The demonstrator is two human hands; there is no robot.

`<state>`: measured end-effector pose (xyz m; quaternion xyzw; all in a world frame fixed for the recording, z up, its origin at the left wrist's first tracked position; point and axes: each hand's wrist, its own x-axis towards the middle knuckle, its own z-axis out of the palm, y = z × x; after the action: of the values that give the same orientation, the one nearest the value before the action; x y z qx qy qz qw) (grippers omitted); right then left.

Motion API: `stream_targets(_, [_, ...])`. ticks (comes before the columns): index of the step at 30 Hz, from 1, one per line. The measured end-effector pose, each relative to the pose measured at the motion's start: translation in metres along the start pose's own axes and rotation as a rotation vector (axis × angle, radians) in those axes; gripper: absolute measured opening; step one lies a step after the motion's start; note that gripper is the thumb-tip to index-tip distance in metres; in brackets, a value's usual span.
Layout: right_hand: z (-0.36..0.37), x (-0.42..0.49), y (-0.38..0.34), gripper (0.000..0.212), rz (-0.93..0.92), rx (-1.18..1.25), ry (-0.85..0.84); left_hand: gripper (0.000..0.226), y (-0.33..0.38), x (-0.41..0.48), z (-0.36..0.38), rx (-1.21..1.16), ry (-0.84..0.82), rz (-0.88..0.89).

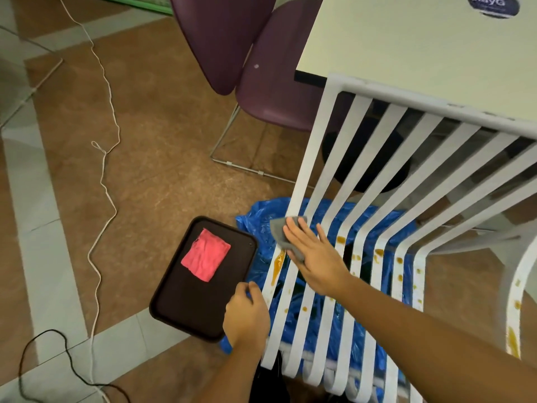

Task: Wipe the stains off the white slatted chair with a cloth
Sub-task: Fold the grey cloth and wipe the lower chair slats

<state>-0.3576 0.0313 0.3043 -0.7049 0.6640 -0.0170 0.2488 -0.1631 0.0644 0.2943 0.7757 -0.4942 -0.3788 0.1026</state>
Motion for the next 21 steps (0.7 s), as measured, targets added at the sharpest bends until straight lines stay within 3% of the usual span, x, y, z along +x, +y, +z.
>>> stream_targets(5, [-0.008,-0.005,0.007,0.053,-0.057,-0.089,-0.033,0.036,0.002,-0.002,-0.001,-0.008,0.041,0.025])
stream_targets(9, [-0.036,0.025,0.03,0.054,-0.002,-0.163,0.006,0.039,0.001,-0.002,-0.002,-0.035,0.063,0.04])
stream_targets(14, [-0.038,0.031,0.016,0.056,0.096,-0.045,0.022,0.042,0.001,-0.003,-0.001,-0.031,0.069,0.032])
stream_targets(18, [-0.013,-0.008,-0.023,0.059,0.102,0.079,-0.069,0.043,0.001,-0.004,0.0,-0.007,0.09,0.015])
stream_targets(21, [0.0,-0.027,-0.025,0.06,0.026,-0.016,-0.136,0.042,0.001,-0.004,0.001,0.013,0.098,0.014])
